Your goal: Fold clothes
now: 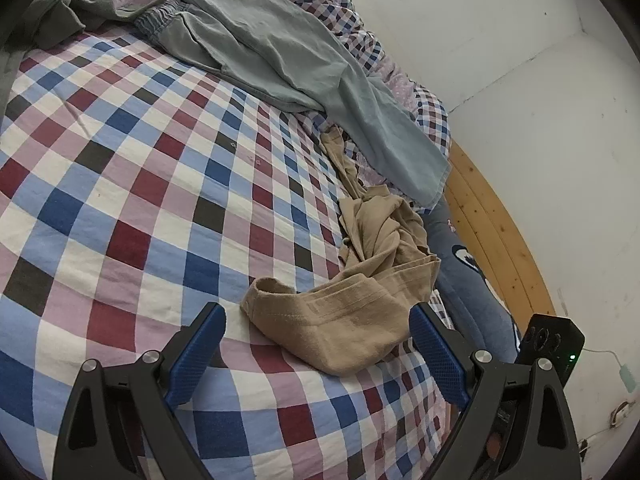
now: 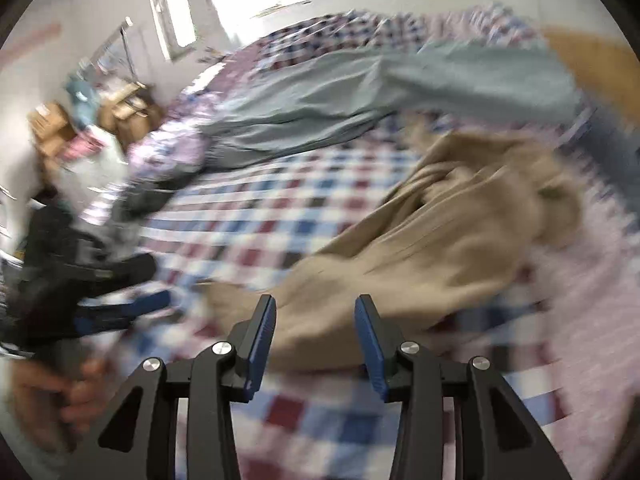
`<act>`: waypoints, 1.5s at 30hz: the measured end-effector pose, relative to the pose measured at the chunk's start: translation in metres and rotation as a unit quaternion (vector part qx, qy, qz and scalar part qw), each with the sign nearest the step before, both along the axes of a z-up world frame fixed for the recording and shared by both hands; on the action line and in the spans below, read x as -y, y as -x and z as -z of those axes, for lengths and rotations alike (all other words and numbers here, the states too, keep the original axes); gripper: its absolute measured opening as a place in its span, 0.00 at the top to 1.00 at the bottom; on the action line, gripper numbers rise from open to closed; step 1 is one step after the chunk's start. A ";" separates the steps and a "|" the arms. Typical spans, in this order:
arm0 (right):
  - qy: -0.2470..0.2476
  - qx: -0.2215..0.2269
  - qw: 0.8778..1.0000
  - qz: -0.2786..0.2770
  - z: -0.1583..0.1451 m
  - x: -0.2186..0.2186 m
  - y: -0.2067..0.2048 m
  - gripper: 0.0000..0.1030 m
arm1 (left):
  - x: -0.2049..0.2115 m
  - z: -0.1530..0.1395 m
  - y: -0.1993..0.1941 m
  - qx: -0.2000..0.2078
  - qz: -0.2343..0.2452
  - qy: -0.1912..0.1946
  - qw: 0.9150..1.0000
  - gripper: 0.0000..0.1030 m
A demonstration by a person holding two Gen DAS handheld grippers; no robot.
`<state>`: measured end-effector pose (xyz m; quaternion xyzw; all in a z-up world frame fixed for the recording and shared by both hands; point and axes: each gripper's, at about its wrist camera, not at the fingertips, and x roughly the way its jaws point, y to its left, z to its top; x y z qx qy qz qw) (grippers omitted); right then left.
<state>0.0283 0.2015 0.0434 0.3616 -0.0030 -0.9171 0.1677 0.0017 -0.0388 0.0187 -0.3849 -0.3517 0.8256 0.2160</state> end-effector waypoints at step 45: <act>0.040 0.043 0.996 0.066 0.011 -0.033 0.013 0.48 | -0.033 0.007 0.020 0.029 0.059 0.031 0.997 0.34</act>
